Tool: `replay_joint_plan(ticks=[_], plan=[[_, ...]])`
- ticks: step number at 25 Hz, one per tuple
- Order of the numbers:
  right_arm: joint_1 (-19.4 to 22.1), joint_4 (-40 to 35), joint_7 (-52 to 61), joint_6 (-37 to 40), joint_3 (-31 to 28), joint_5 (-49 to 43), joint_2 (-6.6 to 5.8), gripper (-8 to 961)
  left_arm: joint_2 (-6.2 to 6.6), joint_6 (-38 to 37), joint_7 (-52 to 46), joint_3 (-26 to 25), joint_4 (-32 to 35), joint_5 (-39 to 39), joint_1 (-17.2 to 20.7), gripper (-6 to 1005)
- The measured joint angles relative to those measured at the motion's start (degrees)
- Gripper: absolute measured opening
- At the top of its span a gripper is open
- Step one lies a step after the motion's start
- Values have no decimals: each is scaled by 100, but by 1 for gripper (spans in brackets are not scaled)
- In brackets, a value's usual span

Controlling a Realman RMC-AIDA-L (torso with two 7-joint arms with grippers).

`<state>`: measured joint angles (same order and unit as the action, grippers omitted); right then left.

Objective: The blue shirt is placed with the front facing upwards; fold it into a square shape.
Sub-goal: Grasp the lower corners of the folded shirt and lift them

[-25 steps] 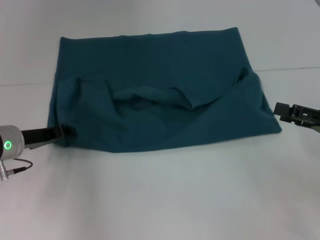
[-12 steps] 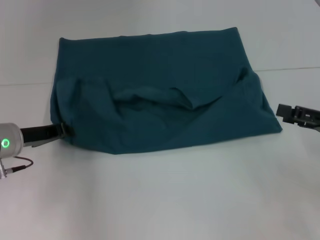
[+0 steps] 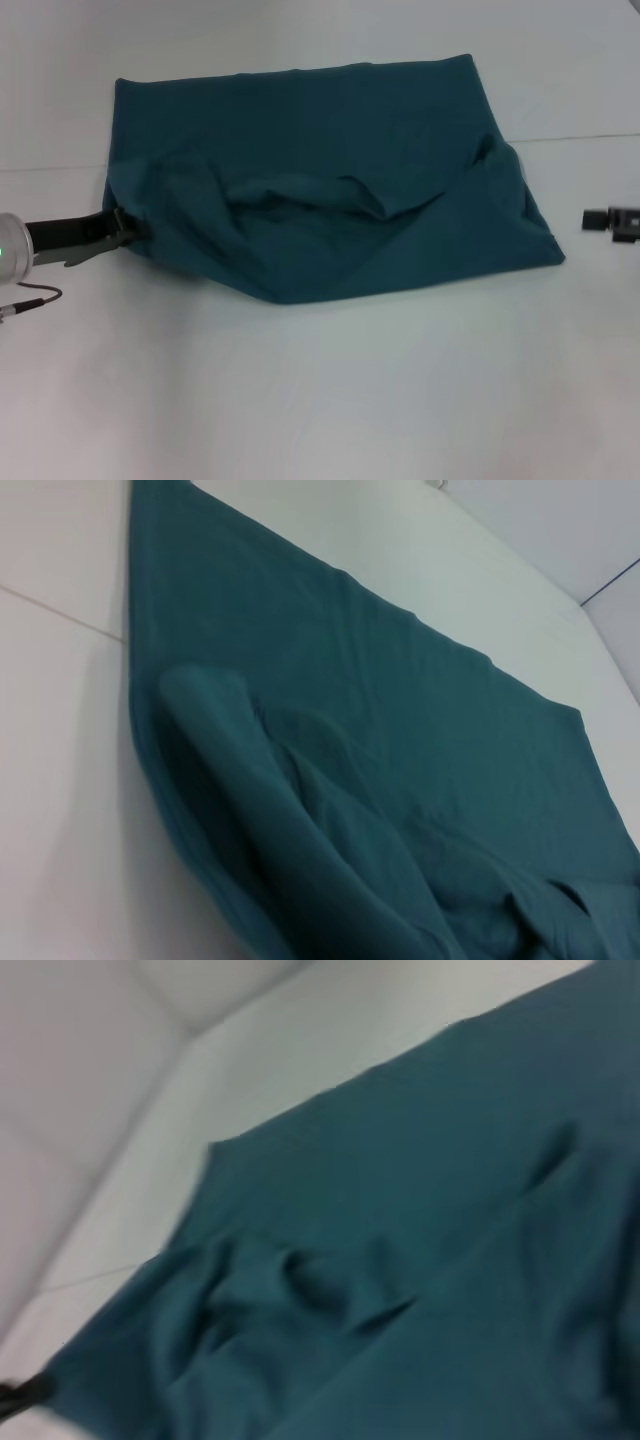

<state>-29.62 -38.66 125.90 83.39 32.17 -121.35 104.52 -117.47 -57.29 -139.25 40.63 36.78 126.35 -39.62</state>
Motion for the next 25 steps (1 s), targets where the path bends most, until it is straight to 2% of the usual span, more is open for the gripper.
replay_joint_plan(ticks=[5,11,15,20,25], plan=[[-576,-1,740,-551,33,-735,-43,916,3,16,-15,-3,0,-15,-42,37],[-1230,63,1110,-959,41,-1941,42,916,12,10,-142,-3,1,-50,-83,38],[-1320,212,1162,-1255,49,-2130,154,916,14,28,-144,-3,4,-132,-65,38],[-1305,707,1084,-1962,163,-2146,234,916,-1,34,-116,-3,4,-219,-43,38],[-1279,823,868,-2505,205,-2127,464,916,-34,63,-113,-3,4,-226,-41,39]])
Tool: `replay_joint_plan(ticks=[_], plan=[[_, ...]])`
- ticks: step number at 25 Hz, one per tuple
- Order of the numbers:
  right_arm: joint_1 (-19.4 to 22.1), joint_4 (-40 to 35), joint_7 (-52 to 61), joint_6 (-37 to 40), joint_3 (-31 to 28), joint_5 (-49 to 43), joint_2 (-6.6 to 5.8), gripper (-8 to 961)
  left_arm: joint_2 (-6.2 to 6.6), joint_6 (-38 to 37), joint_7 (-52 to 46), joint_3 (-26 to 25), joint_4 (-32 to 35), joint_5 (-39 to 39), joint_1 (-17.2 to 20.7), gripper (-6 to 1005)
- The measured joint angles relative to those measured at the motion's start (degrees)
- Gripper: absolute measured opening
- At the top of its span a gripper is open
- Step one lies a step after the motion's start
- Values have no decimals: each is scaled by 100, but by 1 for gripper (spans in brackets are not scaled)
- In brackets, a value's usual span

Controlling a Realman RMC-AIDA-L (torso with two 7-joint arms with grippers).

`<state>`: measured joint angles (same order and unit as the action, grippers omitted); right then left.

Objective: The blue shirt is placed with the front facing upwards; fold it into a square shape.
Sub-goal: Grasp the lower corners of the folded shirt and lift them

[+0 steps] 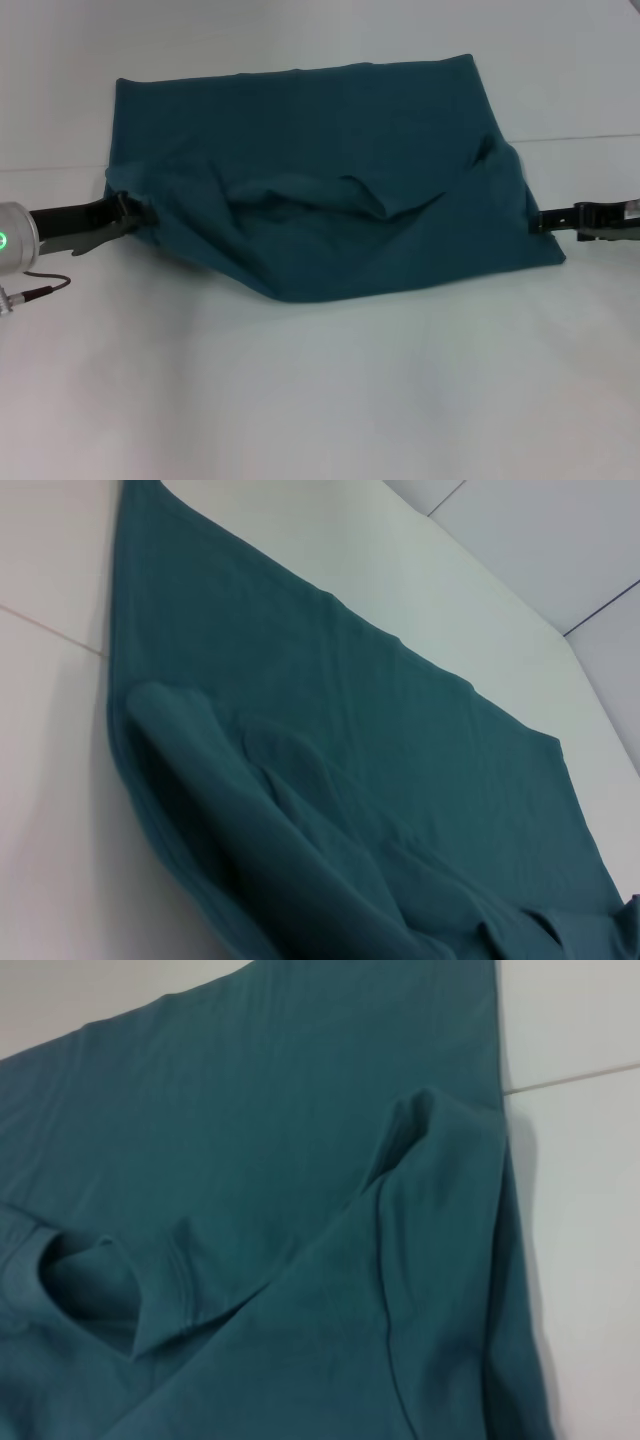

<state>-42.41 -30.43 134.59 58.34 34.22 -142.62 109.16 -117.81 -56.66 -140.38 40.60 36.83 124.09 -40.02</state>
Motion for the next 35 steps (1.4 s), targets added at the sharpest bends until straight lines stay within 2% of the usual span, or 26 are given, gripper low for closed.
replay_joint_plan(ticks=[5,8,15,21,27,34,35], plan=[[-39,29,-42,-372,62,-11,195,916,-15,30,11,0,-15,0,7,39],[-94,130,-66,-542,68,-13,246,916,-15,35,12,0,-18,0,13,39],[-169,375,-82,-901,211,-17,264,916,-14,37,12,0,-18,0,12,40],[-234,401,-130,-914,237,-5,310,906,-14,48,12,0,-18,1,12,40],[-330,451,-116,-963,524,-14,348,889,-14,50,-4,0,-18,1,12,41],[-234,337,-16,-855,469,254,319,868,-18,48,-2,0,-18,-45,14,42],[-214,308,-21,-820,468,320,307,804,-18,46,1,0,-18,-54,22,42]])
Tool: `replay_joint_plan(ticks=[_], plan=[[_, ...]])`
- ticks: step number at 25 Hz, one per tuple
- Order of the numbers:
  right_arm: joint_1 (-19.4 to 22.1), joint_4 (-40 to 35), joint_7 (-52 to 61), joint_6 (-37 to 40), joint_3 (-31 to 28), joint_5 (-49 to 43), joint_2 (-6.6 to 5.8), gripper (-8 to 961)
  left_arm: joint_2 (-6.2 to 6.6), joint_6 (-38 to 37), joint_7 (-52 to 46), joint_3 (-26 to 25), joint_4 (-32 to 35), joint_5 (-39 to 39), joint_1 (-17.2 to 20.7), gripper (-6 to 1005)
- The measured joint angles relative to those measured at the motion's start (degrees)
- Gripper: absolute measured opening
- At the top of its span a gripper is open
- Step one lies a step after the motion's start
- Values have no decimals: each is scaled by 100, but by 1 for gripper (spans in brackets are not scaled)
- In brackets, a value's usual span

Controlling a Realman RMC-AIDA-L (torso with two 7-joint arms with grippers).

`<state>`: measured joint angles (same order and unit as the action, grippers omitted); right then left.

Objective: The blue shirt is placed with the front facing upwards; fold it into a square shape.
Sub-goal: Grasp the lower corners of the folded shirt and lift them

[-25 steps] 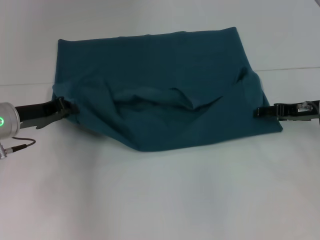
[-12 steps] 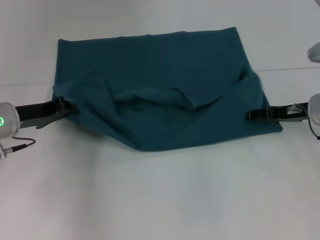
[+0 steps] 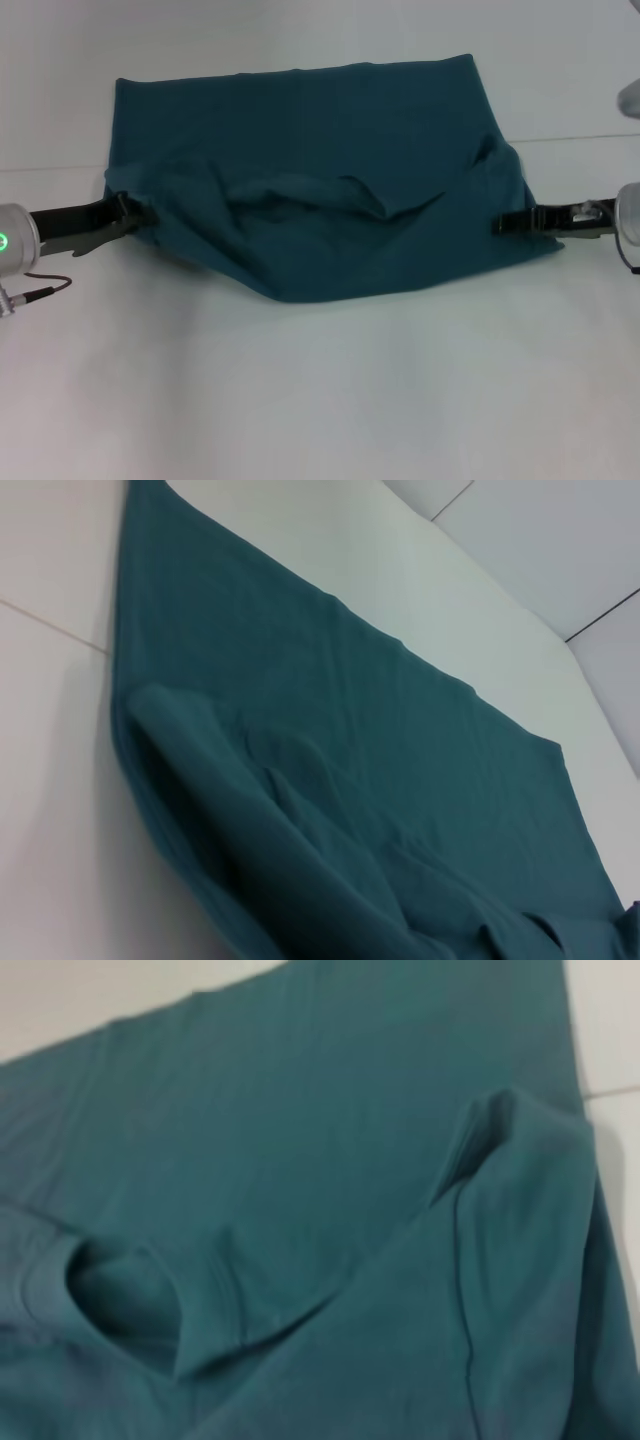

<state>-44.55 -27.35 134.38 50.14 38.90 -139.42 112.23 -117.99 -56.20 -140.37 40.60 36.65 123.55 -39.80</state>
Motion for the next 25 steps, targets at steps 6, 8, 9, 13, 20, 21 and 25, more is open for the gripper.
replay_joint_plan(ticks=[6,8,9,13,20,21,25], plan=[[23,-42,8,143,46,38,-90,576,-3,2,3,0,-2,-15,50,42],[24,-19,19,180,49,37,-134,525,-4,3,4,0,-5,-20,53,42],[25,-18,21,203,49,36,-150,499,-5,3,5,0,-6,-21,55,42],[28,-9,22,246,49,33,-166,398,-5,4,8,0,-9,-23,63,43],[34,-10,29,302,53,29,-189,134,-5,-13,-3,0,-2,-25,62,43],[39,-24,37,334,54,29,-198,109,-5,-20,-5,0,-2,-24,64,43],[63,-139,84,672,56,28,-273,60,25,-112,-11,0,16,-2,66,44]])
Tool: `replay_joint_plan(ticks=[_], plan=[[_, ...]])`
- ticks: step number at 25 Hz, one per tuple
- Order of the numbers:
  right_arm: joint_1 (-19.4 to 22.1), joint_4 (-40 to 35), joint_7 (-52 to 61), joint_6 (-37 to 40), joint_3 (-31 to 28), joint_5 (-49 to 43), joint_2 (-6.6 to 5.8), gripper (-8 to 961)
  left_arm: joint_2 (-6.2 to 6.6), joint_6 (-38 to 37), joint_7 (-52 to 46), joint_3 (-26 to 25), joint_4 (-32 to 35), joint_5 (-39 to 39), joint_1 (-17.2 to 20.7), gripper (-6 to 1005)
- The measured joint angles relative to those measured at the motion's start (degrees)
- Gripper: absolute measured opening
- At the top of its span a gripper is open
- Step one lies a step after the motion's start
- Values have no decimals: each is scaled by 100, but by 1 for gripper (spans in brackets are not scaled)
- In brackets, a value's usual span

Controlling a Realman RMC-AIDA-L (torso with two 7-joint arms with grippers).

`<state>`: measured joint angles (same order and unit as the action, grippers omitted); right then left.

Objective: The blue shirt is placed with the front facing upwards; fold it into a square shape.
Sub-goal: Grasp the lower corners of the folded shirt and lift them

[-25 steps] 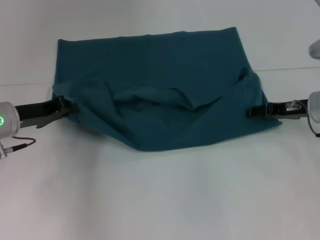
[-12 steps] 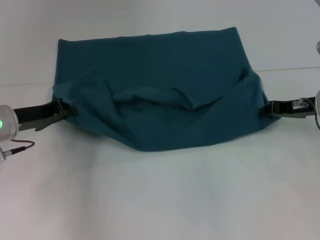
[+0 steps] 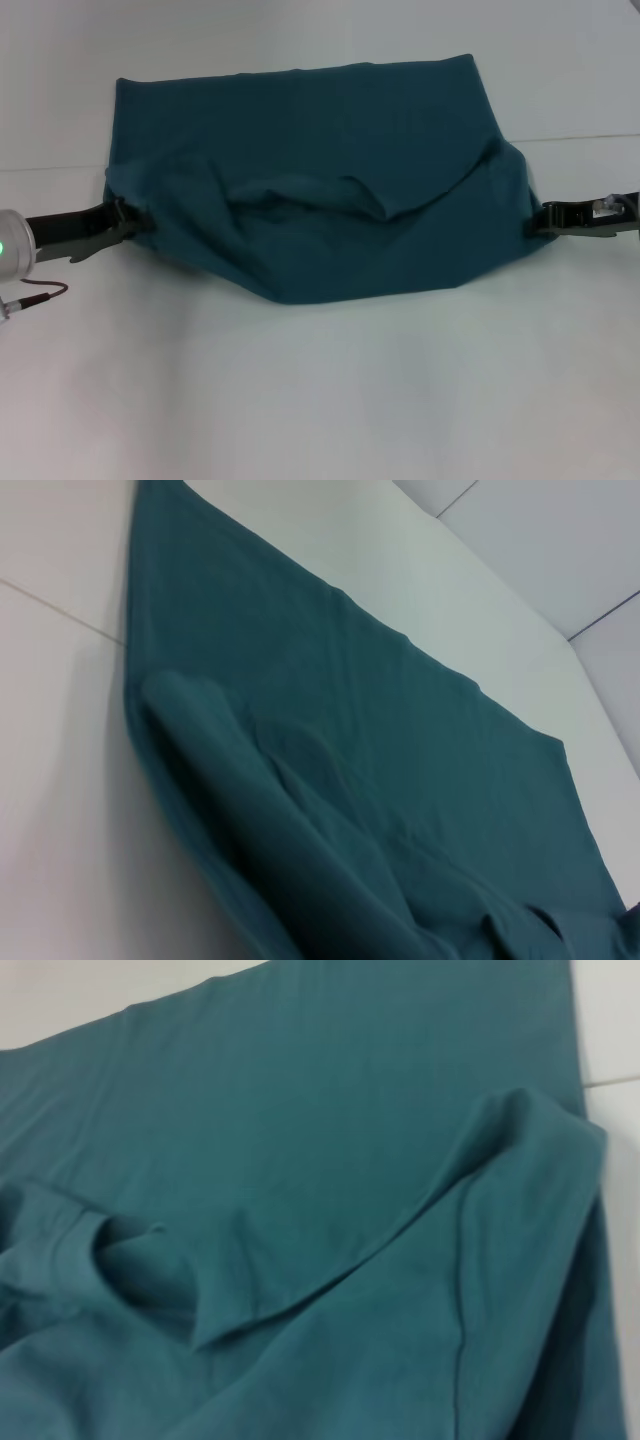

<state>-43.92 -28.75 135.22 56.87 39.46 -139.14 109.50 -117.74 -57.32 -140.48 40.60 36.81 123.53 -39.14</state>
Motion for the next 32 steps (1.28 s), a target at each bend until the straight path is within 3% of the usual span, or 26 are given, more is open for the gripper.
replay_joint_plan(ticks=[5,11,17,21,27,32], plan=[[155,-718,326,987,0,-266,-80,60,159,-562,-68,-14,201,458,0,44],[375,-1600,597,1883,-1,-676,13,61,215,-1567,-146,-81,767,1082,110,45],[538,-1945,586,2679,16,-852,41,61,145,-2859,-173,-83,1567,1454,412,45],[672,-2214,556,3190,57,-1095,149,60,87,-3670,-173,-90,2039,1561,637,45],[881,-2555,432,4008,72,-1417,360,60,50,-4455,-28,-138,2128,1861,803,46],[1100,-2942,375,4764,72,-1428,444,60,35,-4910,104,-168,2154,2153,932,46]])
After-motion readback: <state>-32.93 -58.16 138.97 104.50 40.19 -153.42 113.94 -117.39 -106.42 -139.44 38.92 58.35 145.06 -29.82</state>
